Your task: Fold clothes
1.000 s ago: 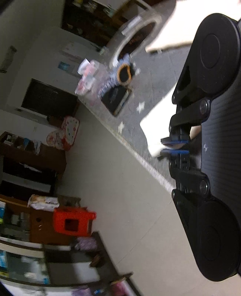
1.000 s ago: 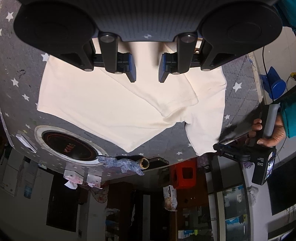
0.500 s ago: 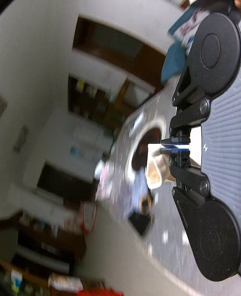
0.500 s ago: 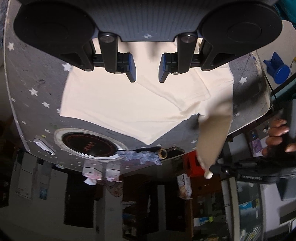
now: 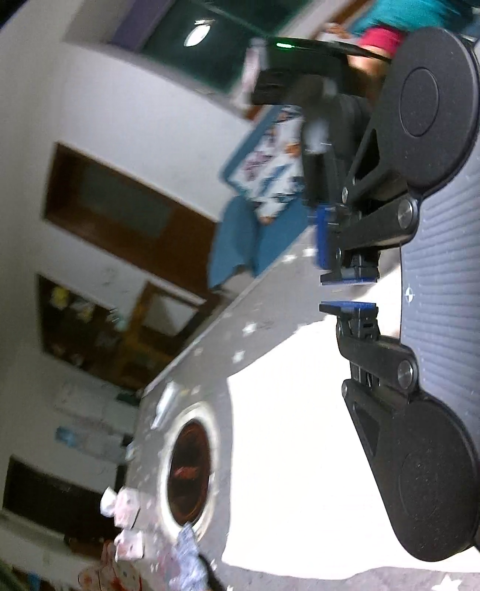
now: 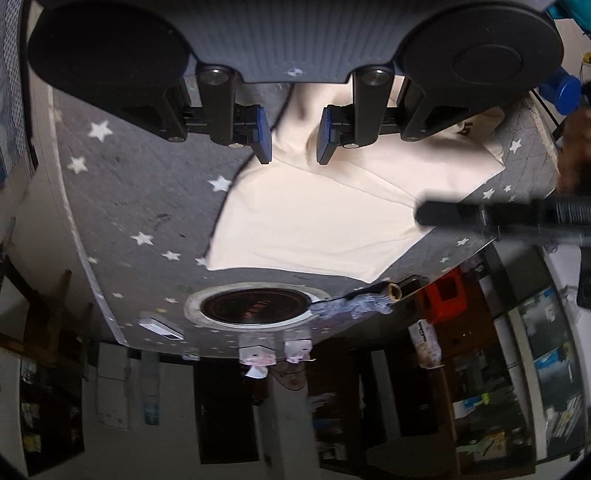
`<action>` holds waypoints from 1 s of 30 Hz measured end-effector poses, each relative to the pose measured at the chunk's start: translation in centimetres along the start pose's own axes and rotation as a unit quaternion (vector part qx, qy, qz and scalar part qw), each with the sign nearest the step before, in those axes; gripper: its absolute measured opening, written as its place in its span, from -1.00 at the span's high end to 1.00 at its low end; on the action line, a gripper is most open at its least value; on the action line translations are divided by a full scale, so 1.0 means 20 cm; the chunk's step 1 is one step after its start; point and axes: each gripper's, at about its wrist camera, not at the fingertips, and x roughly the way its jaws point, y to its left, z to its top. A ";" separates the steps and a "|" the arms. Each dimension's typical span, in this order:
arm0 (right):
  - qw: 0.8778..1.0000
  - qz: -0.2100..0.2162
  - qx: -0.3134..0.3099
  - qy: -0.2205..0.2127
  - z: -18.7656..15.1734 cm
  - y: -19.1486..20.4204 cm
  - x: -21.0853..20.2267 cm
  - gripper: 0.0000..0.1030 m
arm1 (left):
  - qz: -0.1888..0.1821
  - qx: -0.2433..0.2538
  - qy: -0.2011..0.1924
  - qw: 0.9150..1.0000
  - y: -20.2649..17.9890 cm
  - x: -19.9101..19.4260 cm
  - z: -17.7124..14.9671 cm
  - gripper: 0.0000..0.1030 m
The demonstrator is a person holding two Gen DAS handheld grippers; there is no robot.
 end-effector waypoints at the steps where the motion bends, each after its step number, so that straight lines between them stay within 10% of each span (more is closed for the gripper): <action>1: 1.000 0.000 0.002 0.000 0.00 0.00 0.00 0.50 | 0.002 0.007 0.006 1.000 0.00 0.00 -0.01 0.71; 17: 0.998 0.034 -0.015 0.045 -0.04 0.10 0.23 0.51 | 0.168 -0.018 0.031 0.985 0.45 -0.24 -0.14 0.54; 30: 0.997 0.004 -0.058 0.049 -0.02 0.17 0.27 0.88 | 0.166 0.005 0.026 0.986 0.47 -0.21 -0.07 0.54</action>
